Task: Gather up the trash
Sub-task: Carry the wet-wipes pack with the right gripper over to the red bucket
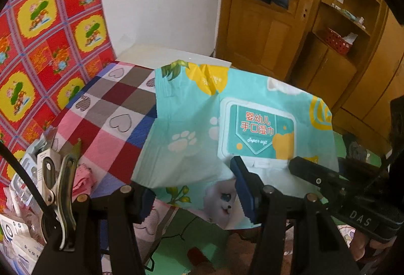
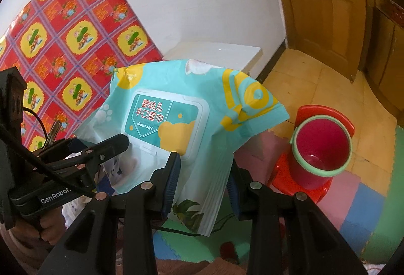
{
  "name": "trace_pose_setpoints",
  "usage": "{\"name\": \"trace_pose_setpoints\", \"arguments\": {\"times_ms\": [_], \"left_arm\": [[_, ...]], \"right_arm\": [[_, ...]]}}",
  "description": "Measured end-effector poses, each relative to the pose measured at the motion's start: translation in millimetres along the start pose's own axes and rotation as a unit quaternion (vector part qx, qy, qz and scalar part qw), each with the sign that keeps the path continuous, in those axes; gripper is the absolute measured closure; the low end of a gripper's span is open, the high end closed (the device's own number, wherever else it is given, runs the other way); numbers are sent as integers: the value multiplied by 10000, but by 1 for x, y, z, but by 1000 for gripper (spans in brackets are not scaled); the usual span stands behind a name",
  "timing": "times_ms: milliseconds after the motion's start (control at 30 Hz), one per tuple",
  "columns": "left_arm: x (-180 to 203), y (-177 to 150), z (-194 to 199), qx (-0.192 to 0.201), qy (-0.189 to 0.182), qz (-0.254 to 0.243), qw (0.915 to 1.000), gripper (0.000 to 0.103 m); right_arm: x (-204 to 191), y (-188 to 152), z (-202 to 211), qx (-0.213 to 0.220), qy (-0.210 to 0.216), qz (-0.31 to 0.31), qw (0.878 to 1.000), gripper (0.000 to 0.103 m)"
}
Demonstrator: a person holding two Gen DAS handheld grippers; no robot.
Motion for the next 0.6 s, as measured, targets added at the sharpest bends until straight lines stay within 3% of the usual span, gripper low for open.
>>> {"name": "trace_pose_setpoints", "arguments": {"times_ms": [600], "left_arm": [[76,41,-65,-139,-508,-500,9974,45]], "right_arm": [[95,25,6,79,-539,-448,9975,67]]}}
Point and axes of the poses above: each gripper's, at about its wrist camera, not at the fingertips, and z roughly against the way its jaws point, x to its right, y to its top, the point moved 3 cm from there along -z, roughly the way its jaws point, and after that the axes turned 8 degrees about -z, right-handed, at the moved point
